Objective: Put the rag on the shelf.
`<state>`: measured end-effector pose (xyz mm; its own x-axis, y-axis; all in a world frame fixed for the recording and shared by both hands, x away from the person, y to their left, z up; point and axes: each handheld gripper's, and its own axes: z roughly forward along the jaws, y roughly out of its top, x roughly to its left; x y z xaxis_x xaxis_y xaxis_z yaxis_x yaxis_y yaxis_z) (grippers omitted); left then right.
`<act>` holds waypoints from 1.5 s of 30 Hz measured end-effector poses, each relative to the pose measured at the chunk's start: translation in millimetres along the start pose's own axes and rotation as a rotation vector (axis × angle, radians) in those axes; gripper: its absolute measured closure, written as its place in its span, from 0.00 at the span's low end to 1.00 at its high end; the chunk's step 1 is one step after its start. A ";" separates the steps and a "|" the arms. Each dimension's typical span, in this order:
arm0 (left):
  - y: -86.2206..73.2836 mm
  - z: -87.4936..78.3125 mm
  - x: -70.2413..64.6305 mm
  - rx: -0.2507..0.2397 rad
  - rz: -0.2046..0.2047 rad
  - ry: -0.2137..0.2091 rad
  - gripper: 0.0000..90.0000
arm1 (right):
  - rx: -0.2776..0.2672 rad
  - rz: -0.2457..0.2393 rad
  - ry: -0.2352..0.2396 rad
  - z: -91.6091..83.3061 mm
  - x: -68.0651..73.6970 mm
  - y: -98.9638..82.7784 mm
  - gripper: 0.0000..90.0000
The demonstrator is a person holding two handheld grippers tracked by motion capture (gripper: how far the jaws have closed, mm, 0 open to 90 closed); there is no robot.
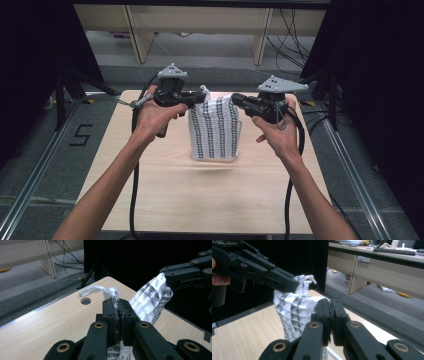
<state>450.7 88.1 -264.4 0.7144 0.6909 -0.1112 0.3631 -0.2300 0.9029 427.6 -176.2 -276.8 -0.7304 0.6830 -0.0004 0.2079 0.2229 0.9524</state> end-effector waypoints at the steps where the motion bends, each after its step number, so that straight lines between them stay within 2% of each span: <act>1: 2.0 0.0 0.8 0.008 0.003 0.000 0.94 | -0.004 0.007 -0.004 0.5 -1.5 1.1 0.98; 3: 4.2 1.4 1.6 0.007 0.002 0.003 0.94 | -0.011 -0.006 -0.007 1.1 -3.8 2.2 0.98; 7: 12.2 5.8 4.0 -0.012 -0.010 0.007 0.94 | -0.009 0.029 -0.015 3.0 -10.3 7.4 0.98; 9: 15.6 7.7 5.6 -0.012 -0.011 0.009 0.94 | -0.015 0.011 -0.021 4.2 -14.7 10.0 0.98; 10: 15.6 7.7 5.6 -0.012 -0.011 0.009 0.94 | -0.009 0.031 -0.018 4.9 -15.1 11.0 0.98; 11: 17.6 9.2 6.3 -0.017 -0.015 0.015 0.94 | -0.011 0.014 -0.029 6.1 -17.8 12.7 0.98; 14: 21.8 13.5 10.3 -0.014 -0.021 0.024 0.94 | -0.010 0.024 -0.034 9.6 -20.8 15.1 0.98; 15: 24.7 17.7 14.0 -0.030 -0.042 0.028 0.94 | -0.008 0.031 -0.050 12.4 -23.2 16.7 0.98; 18: 27.7 23.1 18.4 -0.036 -0.059 0.039 0.94 | -0.006 0.041 -0.057 16.5 -27.3 18.0 0.98; 19: 28.4 25.2 20.1 -0.035 -0.063 0.038 0.94 | -0.001 0.063 -0.069 20.7 -31.2 17.8 0.98; 20: 28.9 28.3 22.2 -0.034 -0.070 0.040 0.94 | -0.001 0.056 -0.068 23.6 -34.8 17.6 0.98; 21: 28.8 33.8 26.4 -0.033 -0.087 0.044 0.94 | 0.010 0.081 -0.071 25.7 -36.3 16.8 0.98; 23: 27.7 41.3 32.1 -0.037 -0.112 0.045 0.93 | 0.008 0.074 -0.076 31.2 -42.2 15.4 0.98; 24: 27.0 43.9 34.0 -0.035 -0.118 0.046 0.93 | 0.018 0.103 -0.079 34.6 -44.4 14.2 0.98; 25: 27.0 43.9 34.0 -0.035 -0.118 0.046 0.93 | 0.018 0.103 -0.079 34.6 -44.4 14.2 0.98; 26: 24.5 52.2 39.4 -0.023 -0.136 0.050 0.93 | 0.027 0.098 -0.086 40.4 -50.0 12.3 0.98; 27: 24.5 52.2 39.4 -0.023 -0.136 0.050 0.93 | 0.037 0.119 -0.091 42.8 -50.8 11.1 0.98; 30: 20.0 64.5 49.1 -0.008 -0.161 0.052 0.92 | 0.048 0.125 -0.106 51.5 -56.7 7.8 0.98; 35: 16.7 72.9 55.8 0.003 -0.185 0.051 0.92 | 0.082 0.148 -0.122 65.6 -65.7 1.6 0.97; 43: 7.8 82.3 61.9 0.051 -0.194 0.062 0.89 | 0.125 0.147 -0.125 82.5 -72.9 -9.2 0.97; 44: 5.5 83.8 63.1 0.073 -0.184 0.064 0.89 | 0.133 0.172 -0.131 84.1 -72.5 -10.7 0.97; 45: 5.5 83.8 63.1 0.073 -0.184 0.064 0.88 | 0.134 0.168 -0.138 85.8 -73.1 -12.1 0.96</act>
<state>547.8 72.9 -301.2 0.5934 0.7676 -0.2423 0.5279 -0.1438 0.8370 534.2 -169.1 -314.5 -0.5847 0.8045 0.1039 0.4097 0.1823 0.8938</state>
